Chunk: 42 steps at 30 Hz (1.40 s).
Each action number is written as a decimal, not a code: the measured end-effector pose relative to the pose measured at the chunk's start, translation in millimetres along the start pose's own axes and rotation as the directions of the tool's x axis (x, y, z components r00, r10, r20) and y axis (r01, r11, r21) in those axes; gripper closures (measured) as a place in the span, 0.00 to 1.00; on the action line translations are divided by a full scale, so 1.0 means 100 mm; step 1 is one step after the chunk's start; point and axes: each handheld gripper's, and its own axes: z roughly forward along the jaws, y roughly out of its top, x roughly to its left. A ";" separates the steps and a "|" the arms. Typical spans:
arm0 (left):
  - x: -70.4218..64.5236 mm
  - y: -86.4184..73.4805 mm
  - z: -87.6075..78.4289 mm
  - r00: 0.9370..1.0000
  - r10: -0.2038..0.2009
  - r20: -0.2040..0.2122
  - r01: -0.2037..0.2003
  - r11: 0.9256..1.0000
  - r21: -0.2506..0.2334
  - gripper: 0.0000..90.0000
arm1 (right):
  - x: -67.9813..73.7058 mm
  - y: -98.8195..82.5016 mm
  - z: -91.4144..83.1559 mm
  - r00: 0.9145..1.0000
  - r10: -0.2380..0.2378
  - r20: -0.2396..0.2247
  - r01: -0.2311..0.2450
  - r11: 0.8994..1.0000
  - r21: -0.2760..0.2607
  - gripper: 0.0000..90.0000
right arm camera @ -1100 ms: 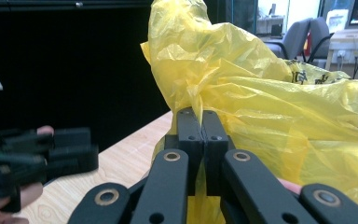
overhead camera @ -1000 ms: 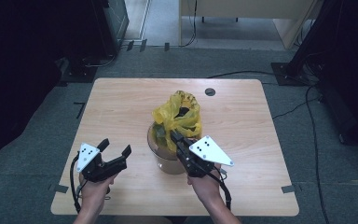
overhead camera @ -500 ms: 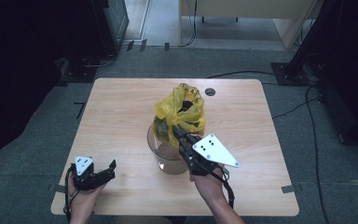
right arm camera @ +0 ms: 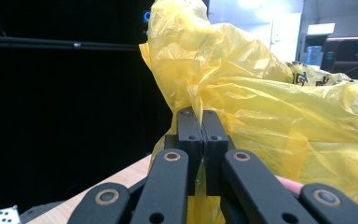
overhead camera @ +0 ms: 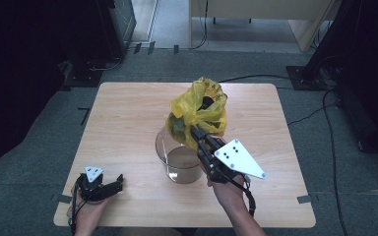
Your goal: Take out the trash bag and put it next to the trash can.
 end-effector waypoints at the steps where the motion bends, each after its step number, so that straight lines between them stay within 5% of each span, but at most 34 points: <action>1: 0.00 0.00 0.00 1.000 0.000 0.000 0.000 1.000 0.000 0.11 | -0.02 0.02 -0.01 1.000 0.004 0.005 -0.004 1.000 -0.004 1.00; 8: -0.02 0.00 0.01 1.000 0.014 -0.011 -0.014 1.000 0.006 0.11 | -0.20 0.14 -0.08 0.999 0.010 0.038 -0.009 1.000 -0.024 1.00; 14: -0.02 0.01 0.02 1.000 0.014 -0.013 -0.014 1.000 0.008 0.11 | -0.41 0.14 -0.12 0.993 0.010 0.116 -0.007 1.000 -0.025 1.00; 25: -0.02 0.01 0.02 1.000 0.011 -0.013 -0.011 1.000 0.005 0.11 | -0.81 -0.26 0.10 0.969 0.022 0.244 -0.040 0.997 0.068 1.00; 33: -0.02 0.01 0.02 1.000 0.011 -0.013 -0.011 1.000 0.004 0.11 | -0.95 -0.71 0.40 0.969 0.050 0.240 -0.078 0.991 0.108 1.00; 37: -0.02 0.01 0.02 1.000 0.011 -0.013 -0.011 1.000 0.004 0.11 | -1.00 -0.89 0.56 0.972 0.143 0.185 -0.163 0.982 0.094 1.00; 42: -0.02 0.01 0.02 1.000 0.012 -0.012 -0.012 1.000 0.005 0.11 | -1.09 -1.08 0.70 0.972 0.177 0.155 -0.199 0.970 0.140 1.00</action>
